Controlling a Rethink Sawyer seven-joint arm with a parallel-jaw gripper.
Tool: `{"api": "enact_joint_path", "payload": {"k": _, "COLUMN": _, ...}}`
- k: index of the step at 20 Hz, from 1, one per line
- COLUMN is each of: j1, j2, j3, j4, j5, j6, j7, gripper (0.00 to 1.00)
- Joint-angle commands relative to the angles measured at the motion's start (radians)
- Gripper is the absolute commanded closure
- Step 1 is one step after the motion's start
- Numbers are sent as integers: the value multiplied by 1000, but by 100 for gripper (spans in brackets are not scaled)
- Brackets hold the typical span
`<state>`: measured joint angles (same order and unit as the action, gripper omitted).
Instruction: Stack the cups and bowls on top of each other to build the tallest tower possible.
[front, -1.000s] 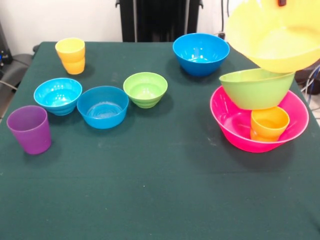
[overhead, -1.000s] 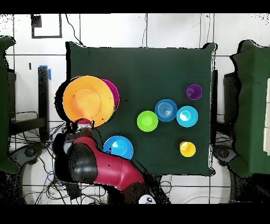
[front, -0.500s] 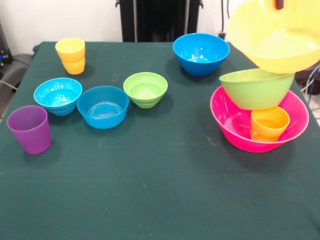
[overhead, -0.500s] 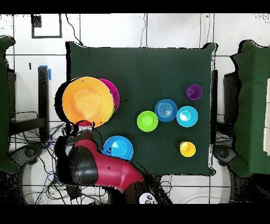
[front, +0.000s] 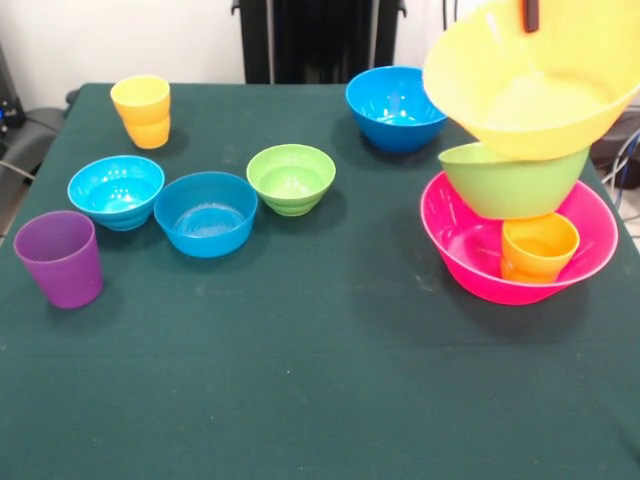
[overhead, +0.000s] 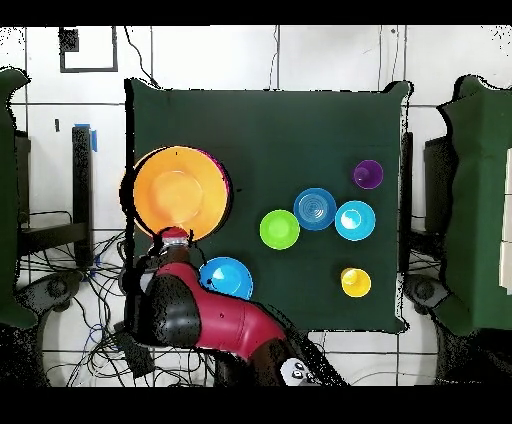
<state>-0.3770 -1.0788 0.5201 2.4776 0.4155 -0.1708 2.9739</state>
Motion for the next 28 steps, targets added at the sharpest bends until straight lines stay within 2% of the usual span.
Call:
{"api": "enact_joint_path", "payload": {"k": 1, "j1": -19, "j2": 77, "j3": 43, "j4": 7, "j5": -43, "j6": -46, "j7": 212, "gripper": 100}}
{"api": "enact_joint_path", "payload": {"k": 5, "j1": -8, "j2": 100, "j3": 32, "j4": -14, "j5": -28, "j6": -39, "j7": 197, "gripper": 100}}
{"api": "enact_joint_path", "payload": {"k": 8, "j1": 28, "j2": 110, "j3": 12, "j4": -31, "j5": -1, "j6": -44, "j7": 196, "gripper": 100}}
{"api": "enact_joint_path", "payload": {"k": 13, "j1": 57, "j2": 100, "j3": 1, "j4": -37, "j5": 19, "j6": -37, "j7": 200, "gripper": 100}}
{"api": "enact_joint_path", "payload": {"k": 25, "j1": 50, "j2": 143, "j3": 1, "j4": -56, "j5": 2, "j6": -60, "j7": 192, "gripper": 100}}
{"api": "enact_joint_path", "payload": {"k": 26, "j1": 55, "j2": 143, "j3": -4, "j4": -59, "j5": 7, "j6": -48, "j7": 181, "gripper": 0}}
{"api": "enact_joint_path", "payload": {"k": 28, "j1": 72, "j2": 138, "j3": -24, "j4": -63, "j5": 24, "j6": -34, "j7": 169, "gripper": 0}}
